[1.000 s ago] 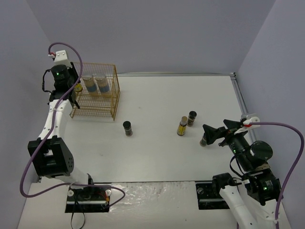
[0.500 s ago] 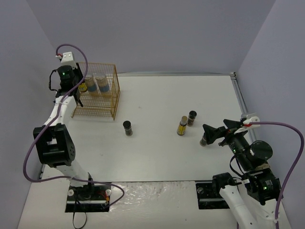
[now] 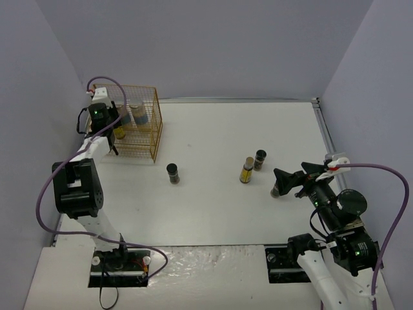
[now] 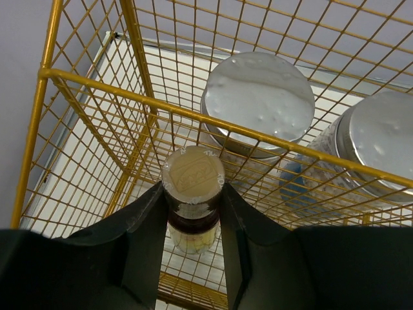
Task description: Organize the condiment bottles
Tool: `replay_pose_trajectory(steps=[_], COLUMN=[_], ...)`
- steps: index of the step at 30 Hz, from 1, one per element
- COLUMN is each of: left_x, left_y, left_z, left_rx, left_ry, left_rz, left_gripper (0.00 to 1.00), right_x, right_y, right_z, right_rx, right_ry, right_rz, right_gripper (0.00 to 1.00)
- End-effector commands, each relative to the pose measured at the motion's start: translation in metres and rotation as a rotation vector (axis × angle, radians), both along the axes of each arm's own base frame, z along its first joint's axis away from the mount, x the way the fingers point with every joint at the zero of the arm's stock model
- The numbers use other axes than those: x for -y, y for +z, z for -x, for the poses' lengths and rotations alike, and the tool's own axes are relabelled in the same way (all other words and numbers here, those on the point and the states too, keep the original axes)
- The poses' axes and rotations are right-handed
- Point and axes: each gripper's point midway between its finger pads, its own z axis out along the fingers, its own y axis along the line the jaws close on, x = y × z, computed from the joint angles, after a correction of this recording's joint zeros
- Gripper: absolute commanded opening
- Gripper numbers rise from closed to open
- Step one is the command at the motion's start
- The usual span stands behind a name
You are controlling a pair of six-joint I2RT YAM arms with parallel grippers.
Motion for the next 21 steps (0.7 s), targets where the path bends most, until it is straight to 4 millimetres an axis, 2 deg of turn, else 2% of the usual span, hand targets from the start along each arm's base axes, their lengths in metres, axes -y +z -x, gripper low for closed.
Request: replay_pose_trajectory(steps=[1, 5, 7, 9, 13, 15, 16, 18, 19, 21], left_x=[-0.002, -0.001, -0.001, 0.002, 0.017, 0.031, 0.04, 0.067, 0.091, 0.119], left_y=[0.061, 0.059, 0.065, 0.067, 0.101, 0.104, 0.113, 0.129, 0.132, 0.138], left_z=[-0.014, -0.006, 0.0, 0.007, 0.032, 0.043, 0.051, 0.067, 0.074, 0.088], left_rx=[0.191, 0.172, 0.17, 0.153, 0.162, 0.123, 0.126, 0.136, 0.135, 0.144], left_ry=[0.002, 0.003, 0.016, 0.023, 0.015, -0.009, -0.028, -0.098, -0.169, -0.254], left_rz=[-0.005, 0.0, 0.016, 0.036, 0.088, 0.098, 0.102, 0.116, 0.132, 0.147], left_gripper=[0.35, 0.71, 0.82, 0.89, 0.96, 0.97, 0.97, 0.97, 0.97, 0.97], right_x=[-0.005, -0.005, -0.006, -0.006, -0.006, -0.006, -0.006, -0.006, -0.006, -0.006], right_y=[0.014, 0.014, 0.016, 0.018, 0.02, 0.021, 0.023, 0.025, 0.026, 0.028], right_z=[-0.005, -0.005, -0.006, -0.006, -0.007, -0.007, -0.007, -0.007, -0.006, -0.006], right_rx=[0.051, 0.051, 0.052, 0.053, 0.058, 0.06, 0.064, 0.07, 0.072, 0.076], right_ry=[0.018, 0.019, 0.019, 0.021, 0.023, 0.022, 0.022, 0.023, 0.023, 0.023], right_rz=[-0.025, -0.026, -0.028, -0.027, -0.023, -0.023, -0.023, -0.025, -0.026, -0.029], right_gripper=[1.0, 1.0, 1.0, 1.0, 1.0, 1.0, 1.0, 1.0, 1.0, 1.0])
